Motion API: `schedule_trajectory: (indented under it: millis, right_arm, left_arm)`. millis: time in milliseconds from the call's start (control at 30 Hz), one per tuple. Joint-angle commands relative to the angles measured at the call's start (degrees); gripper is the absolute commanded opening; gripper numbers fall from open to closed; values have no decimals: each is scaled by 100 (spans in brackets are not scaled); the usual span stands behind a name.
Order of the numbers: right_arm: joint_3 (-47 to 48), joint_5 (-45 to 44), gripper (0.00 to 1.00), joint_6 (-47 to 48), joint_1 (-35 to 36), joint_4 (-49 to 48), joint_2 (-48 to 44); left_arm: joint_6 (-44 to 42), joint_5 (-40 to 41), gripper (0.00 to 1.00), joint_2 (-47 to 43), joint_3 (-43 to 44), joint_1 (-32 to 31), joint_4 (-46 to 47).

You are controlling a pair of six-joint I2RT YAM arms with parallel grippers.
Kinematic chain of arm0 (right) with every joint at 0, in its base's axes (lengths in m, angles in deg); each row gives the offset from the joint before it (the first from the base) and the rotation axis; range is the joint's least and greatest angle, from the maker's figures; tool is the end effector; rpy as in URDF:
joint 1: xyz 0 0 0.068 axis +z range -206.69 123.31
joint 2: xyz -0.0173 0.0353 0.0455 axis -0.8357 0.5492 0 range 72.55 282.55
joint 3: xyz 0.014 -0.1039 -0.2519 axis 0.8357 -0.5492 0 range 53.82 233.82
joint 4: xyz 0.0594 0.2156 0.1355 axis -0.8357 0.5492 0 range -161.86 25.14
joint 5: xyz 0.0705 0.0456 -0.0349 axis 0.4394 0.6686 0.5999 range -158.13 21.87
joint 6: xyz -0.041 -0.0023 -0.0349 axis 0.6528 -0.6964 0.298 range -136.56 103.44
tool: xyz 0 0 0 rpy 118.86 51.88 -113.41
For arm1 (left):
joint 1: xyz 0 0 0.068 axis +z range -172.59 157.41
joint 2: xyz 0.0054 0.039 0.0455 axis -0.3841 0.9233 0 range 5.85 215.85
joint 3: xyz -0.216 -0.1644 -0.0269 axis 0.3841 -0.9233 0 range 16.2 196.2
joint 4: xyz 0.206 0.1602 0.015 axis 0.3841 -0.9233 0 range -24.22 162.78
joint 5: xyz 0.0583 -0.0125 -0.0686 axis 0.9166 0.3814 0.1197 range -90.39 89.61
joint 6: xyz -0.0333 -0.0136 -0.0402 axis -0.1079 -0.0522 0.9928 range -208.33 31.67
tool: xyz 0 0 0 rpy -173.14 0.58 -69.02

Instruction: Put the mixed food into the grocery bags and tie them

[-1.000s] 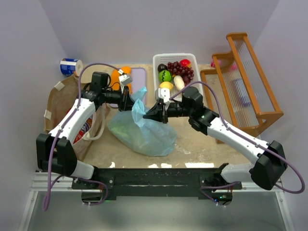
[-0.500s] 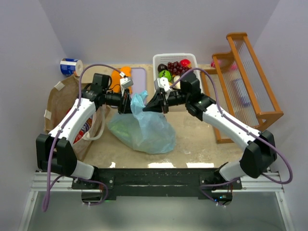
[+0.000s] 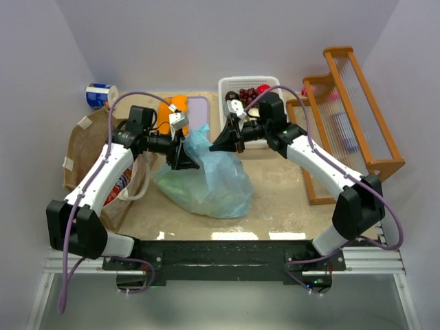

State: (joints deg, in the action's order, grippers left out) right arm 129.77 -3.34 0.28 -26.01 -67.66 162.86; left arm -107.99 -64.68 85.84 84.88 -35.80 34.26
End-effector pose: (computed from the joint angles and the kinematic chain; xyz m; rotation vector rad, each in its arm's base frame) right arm 0.2917 0.2104 0.3465 -1.3990 1.2471 1.2217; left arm 0.2688 -0.0961 0.3159 1.0528 1.8702 -1.2693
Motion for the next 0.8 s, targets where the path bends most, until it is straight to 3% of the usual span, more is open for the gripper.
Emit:
schedule_trajectory:
  millis: [0,267,767]
  right_arm:
    - [430,218,0,240,-53,325,154]
    - [878,157,0,750,-53,1160,426]
    - [1581,-19,0,1409,-18,2311,883]
  left_arm:
    - [-205,-75,67,-264,198,-23,-50]
    - [-196,-496,75,-115,365,-23,-24]
    - [41,-857,70,281,409,-23,248]
